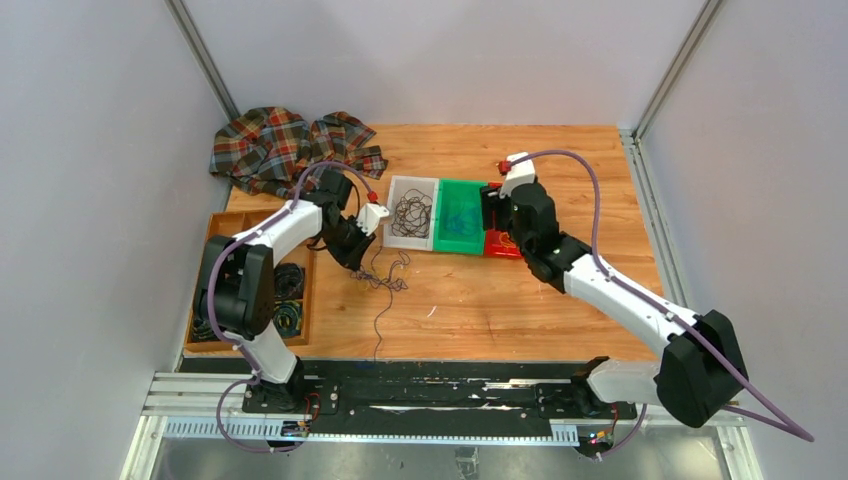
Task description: Untangle the cables
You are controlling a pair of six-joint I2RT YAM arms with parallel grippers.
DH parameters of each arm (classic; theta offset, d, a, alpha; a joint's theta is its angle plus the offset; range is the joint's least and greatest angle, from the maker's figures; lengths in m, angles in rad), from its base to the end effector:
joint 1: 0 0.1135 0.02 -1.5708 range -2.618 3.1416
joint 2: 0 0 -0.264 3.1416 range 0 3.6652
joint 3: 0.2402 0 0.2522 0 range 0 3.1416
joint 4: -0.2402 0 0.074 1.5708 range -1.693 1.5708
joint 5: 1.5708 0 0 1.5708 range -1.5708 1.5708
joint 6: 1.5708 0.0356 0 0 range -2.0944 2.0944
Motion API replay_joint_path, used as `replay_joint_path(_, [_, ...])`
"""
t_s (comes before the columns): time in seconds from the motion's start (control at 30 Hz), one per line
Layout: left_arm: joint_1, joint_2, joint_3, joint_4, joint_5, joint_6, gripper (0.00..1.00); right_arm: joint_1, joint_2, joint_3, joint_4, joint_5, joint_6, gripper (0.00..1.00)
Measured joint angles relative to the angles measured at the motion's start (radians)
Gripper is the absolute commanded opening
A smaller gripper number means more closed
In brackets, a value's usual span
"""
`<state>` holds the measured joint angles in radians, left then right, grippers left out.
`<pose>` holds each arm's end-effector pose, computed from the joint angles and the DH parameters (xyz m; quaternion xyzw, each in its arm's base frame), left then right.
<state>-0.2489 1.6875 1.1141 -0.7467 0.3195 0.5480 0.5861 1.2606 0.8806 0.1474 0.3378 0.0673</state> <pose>0.3033 -0.0886 0.1888 0.3984 0.8951 -0.1377 0.1456 0.2513 0.1527 0.3050 -0.0975 0.7741 0.0713 0.6214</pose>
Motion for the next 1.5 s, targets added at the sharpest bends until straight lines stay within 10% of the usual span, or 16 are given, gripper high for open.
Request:
replay_joint_path(0.2, [0.0, -0.073, 0.0, -0.064, 0.096, 0.034, 0.08, 0.121, -0.021, -0.058, 0.043, -0.109, -0.005, 0.65])
replay_joint_path(0.47, [0.001, -0.137, 0.0, -0.13, 0.164, 0.085, 0.44, 0.229, 0.023, -0.093, 0.117, -0.193, 0.027, 0.66])
replay_joint_path(0.77, [0.034, -0.144, -0.049, -0.191, 0.148, 0.221, 0.51, 0.333, 0.111, -0.093, 0.14, -0.207, 0.026, 0.65])
replay_joint_path(1.5, [0.036, -0.122, -0.128, -0.049, 0.201, 0.174, 0.1, 0.423, 0.223, -0.088, 0.286, -0.28, 0.079, 0.69])
